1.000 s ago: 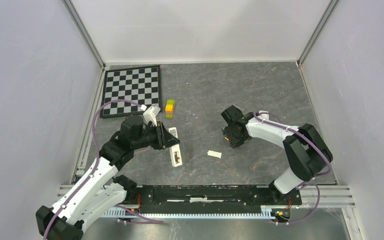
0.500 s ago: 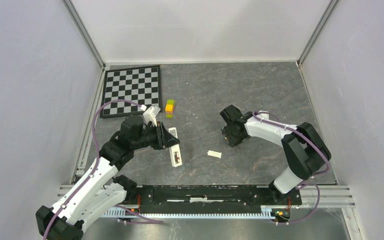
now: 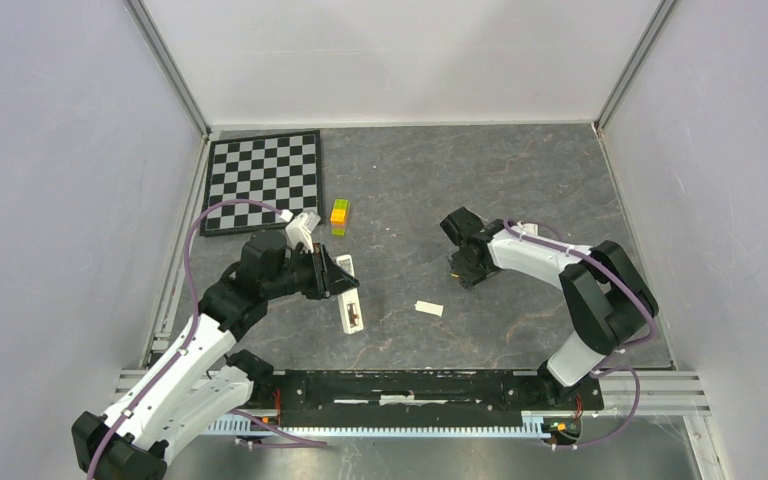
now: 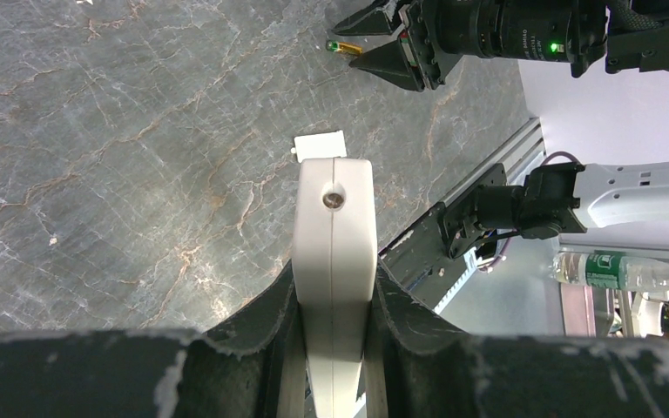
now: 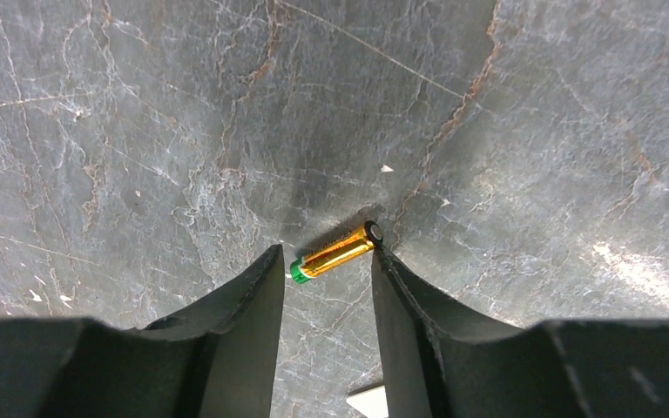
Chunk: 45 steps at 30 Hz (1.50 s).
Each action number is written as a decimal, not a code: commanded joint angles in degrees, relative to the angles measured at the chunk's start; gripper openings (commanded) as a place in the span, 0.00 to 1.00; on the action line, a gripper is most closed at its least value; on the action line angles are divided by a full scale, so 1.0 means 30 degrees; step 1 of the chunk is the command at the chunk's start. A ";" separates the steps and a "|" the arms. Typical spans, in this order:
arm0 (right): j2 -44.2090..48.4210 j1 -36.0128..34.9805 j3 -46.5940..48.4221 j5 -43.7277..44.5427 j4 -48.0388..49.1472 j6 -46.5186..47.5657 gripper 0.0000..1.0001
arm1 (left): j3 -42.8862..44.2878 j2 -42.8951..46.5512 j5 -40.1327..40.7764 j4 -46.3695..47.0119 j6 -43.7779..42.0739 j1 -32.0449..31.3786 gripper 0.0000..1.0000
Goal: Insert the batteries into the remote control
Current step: Pick up the battery from the center of the board.
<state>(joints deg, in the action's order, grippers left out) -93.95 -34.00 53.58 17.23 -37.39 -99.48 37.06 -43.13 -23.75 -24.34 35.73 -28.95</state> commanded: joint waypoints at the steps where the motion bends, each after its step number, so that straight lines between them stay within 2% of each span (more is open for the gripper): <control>1: -0.0904 0.0258 0.0010 0.1558 -0.0897 0.0219 0.44 | 0.0221 0.0114 0.0127 0.0290 -0.0856 0.0094 0.02; 9: -0.1575 0.0288 -0.0072 0.1489 -0.1116 0.1564 0.33 | 0.0224 0.0130 0.0098 0.0290 -0.0863 0.0099 0.02; 13: -0.1605 0.0295 -0.0613 0.1279 0.0045 0.3262 0.20 | 0.0232 0.0112 0.0075 0.0261 -0.0791 0.0082 0.02; 15: -0.1476 0.0288 -0.0665 0.1450 0.0969 0.5507 0.12 | 0.0223 0.0157 0.0071 0.0232 -0.0765 0.0091 0.02; 20: -0.0548 0.0317 -0.1203 0.2094 0.2722 1.1048 0.10 | 0.0374 0.0044 -0.0292 0.0584 -0.0397 0.0099 0.02; 23: 0.0140 0.0346 -0.1487 0.1084 0.4634 1.6582 0.10 | 0.0308 -0.0136 -0.0725 0.1136 -0.0034 0.0095 0.02; 27: 0.1087 0.0354 -0.2485 -0.1408 0.6156 2.2105 0.18 | -0.0243 -0.0423 -0.1530 0.2584 0.0878 0.0093 0.02; 32: 0.1607 0.0289 -0.3651 -0.3373 0.6153 2.5632 0.24 | -0.0777 -0.0767 -0.1741 0.4674 0.2267 0.0091 0.02; 36: 0.1811 0.0147 -0.4379 -0.3122 0.5907 2.6949 0.31 | -0.0792 -0.0880 -0.1179 0.5389 0.2677 0.0079 0.02; 41: 0.2229 0.0083 -0.4735 -0.1720 0.5645 2.7622 0.51 | -0.0848 -0.1001 -0.0400 0.6152 0.3003 0.0077 0.02; 45: 0.1902 0.0083 -0.4379 -0.1103 0.5578 2.7585 0.50 | -0.0981 -0.1256 0.0244 0.6727 0.3033 0.0082 0.02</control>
<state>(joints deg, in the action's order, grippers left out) -86.30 -33.85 41.85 10.52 -15.09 -19.38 34.30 -46.37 -25.39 -9.76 42.76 -28.95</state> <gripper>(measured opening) 0.513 0.300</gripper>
